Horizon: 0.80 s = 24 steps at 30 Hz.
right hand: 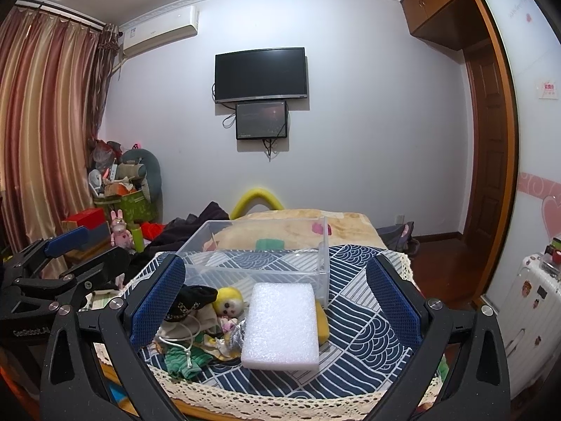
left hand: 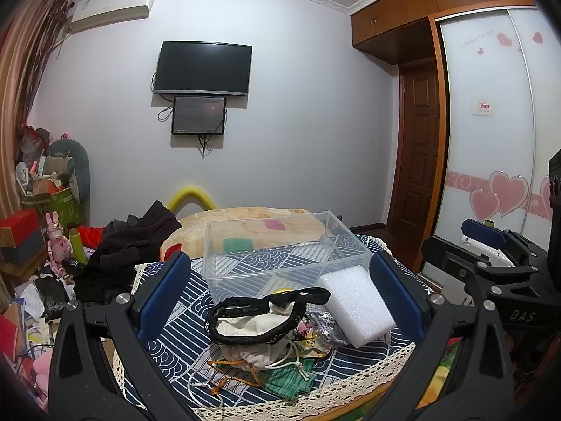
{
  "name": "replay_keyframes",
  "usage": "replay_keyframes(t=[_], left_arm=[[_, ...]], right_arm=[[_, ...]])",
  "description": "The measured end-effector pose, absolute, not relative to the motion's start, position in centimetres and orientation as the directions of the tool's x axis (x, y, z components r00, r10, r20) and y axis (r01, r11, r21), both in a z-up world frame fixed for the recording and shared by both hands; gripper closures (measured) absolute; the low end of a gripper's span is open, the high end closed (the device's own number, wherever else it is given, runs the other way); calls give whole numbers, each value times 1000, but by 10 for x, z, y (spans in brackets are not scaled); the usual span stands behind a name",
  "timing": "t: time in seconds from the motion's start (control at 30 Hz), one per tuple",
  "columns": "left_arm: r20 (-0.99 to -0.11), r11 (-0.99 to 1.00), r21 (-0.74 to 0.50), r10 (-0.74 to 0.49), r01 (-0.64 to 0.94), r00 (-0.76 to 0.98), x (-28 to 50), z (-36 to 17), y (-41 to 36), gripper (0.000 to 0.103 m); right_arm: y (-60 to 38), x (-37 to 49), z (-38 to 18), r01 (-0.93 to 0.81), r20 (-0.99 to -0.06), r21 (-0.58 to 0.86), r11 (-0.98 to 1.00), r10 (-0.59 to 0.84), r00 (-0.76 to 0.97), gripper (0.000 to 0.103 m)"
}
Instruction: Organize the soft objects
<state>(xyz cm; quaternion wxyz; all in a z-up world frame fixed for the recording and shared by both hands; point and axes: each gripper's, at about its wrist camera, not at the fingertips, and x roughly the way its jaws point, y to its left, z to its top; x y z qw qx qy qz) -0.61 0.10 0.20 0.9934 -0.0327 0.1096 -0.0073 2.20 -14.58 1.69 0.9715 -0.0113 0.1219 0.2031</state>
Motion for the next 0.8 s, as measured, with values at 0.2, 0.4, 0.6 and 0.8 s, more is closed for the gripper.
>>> replay_keyframes(t=[0.2,0.4,0.6,0.8], left_arm=[[-217,998,-66,-22,8,976,-6,2,1,0],[-216,998,-66,-21,7,976,-6,3,2,0],[-216,998,-67,-21,7,976,-6,2,1,0],[-215,998,-67,-21,7,976,-6,2,2,0]], right_arm=[[-146,22,17,-398,-241,28,917,392,888,0],[-145,22,16,-400,-240,27,916,394,887,0],[-145,21,16,-401,-239,28,916,395,887,0],[-144,21,16,-403,-239,28,915,397,886,0]])
